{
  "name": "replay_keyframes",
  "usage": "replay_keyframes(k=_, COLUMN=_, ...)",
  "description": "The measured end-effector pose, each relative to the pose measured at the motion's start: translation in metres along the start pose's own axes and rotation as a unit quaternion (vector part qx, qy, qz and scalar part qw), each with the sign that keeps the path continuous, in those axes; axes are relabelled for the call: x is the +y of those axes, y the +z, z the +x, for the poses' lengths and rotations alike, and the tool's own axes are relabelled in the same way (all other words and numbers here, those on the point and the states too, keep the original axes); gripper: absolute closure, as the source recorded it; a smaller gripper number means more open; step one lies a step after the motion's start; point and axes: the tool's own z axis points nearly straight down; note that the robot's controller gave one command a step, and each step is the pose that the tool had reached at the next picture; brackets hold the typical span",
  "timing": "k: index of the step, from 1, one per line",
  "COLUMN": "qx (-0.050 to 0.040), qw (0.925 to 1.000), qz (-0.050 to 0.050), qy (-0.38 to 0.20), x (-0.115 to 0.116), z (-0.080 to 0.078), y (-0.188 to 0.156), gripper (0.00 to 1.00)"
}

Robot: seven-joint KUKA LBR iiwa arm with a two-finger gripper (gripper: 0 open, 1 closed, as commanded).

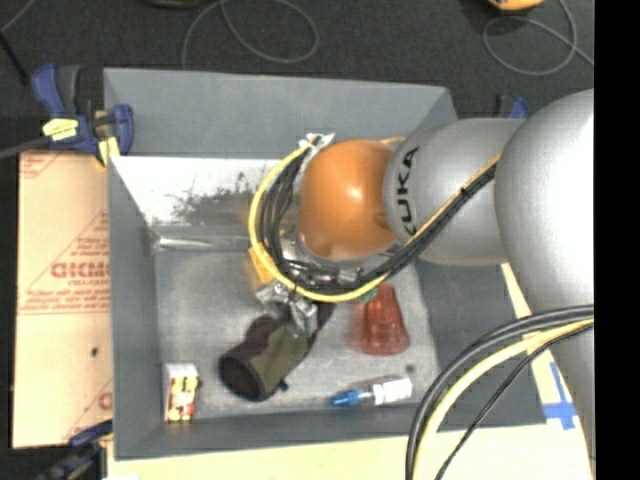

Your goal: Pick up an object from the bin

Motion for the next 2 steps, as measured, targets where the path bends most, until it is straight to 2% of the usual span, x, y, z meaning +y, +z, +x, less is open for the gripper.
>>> replay_keyframes(k=2, qx=0.0001, qw=1.0, qz=0.0, qy=0.001, x=0.0, z=0.0, y=0.0, gripper=1.0)
